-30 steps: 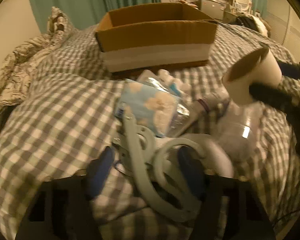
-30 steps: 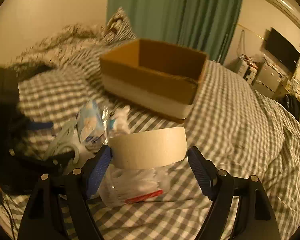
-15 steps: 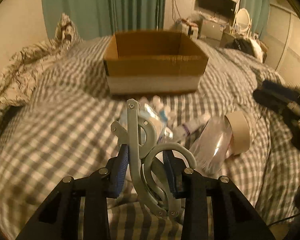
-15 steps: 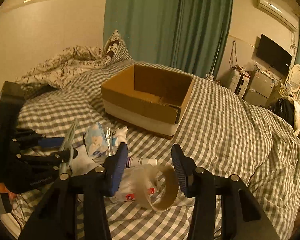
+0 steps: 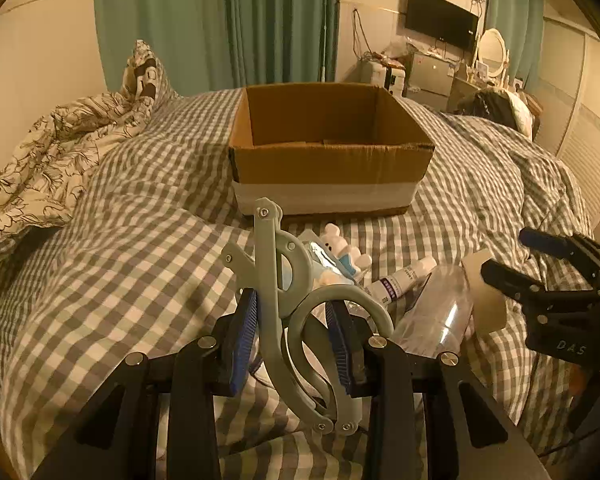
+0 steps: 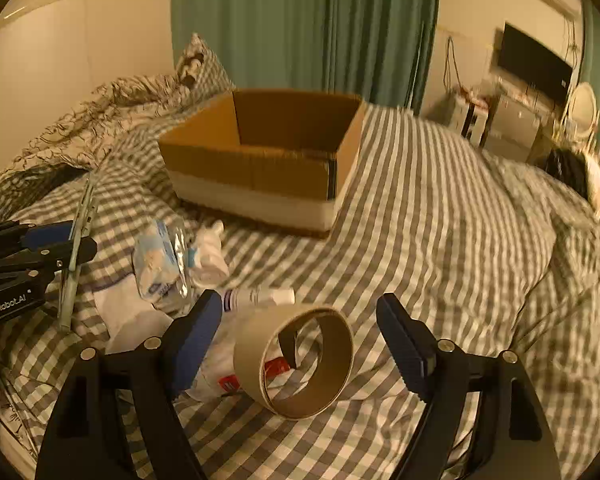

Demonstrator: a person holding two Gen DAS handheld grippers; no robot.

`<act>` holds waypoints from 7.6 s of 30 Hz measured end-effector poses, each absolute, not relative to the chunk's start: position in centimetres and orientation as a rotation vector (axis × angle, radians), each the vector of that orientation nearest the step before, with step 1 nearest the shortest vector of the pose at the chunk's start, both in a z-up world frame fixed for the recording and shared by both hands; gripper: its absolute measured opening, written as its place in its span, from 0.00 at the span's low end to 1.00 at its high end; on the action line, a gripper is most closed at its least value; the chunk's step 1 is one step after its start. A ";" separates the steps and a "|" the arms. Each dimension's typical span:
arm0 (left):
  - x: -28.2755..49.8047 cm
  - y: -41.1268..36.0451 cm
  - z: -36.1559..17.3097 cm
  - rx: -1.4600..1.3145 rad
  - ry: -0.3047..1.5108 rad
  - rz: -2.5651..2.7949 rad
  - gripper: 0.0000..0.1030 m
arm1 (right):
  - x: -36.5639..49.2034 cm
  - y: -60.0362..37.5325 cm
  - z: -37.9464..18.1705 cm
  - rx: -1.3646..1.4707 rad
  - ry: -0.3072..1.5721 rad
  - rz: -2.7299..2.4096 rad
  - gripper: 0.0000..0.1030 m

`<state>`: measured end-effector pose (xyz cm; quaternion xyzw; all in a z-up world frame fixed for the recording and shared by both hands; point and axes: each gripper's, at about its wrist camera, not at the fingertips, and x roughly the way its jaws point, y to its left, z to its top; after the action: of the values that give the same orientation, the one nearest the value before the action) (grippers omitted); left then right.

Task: Organize objects
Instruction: 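Grasp the grey plastic clip with the left tool while the right tool grasps the beige tape roll, then carry the clip with the left tool into the box while the right tool drops the tape roll in, then grasp the white sock with the left tool while the right tool grasps the clear floss container, then lower the sock with the left tool into the box while the right tool releases the floss container there, then grasp the blue floral tissue pack with the left tool while the right tool grasps the clear blister pack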

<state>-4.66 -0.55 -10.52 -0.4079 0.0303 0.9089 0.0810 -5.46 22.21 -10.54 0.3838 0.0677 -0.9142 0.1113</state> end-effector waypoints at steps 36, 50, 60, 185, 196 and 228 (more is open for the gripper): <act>-23.5 3.1 -1.1 -1.015 0.173 2.759 0.34 | -21.0 18.3 3.2 0.814 0.116 -2.537 0.26; -28.2 3.5 -7.9 -1.182 0.237 2.781 0.81 | -26.0 19.5 -3.8 0.908 0.111 -2.614 0.69; -21.7 3.8 -2.5 -1.087 0.288 2.847 0.94 | -19.5 22.2 2.8 0.758 0.230 -2.725 0.84; -27.3 2.6 -5.8 -1.080 -0.053 2.668 0.87 | -29.7 19.2 -2.2 0.889 0.084 -2.776 0.97; -20.1 3.0 2.6 -0.895 -0.039 2.784 1.00 | -20.7 22.1 7.0 0.701 0.160 -2.865 0.98; -9.3 1.0 -16.0 -1.351 0.094 2.878 1.00 | -10.0 22.5 -10.8 1.008 0.215 -2.788 1.00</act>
<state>-9.32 1.03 -15.98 -0.4248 0.0296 0.9046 -0.0197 -10.04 22.51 -10.81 0.3381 0.0721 -0.9345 0.0846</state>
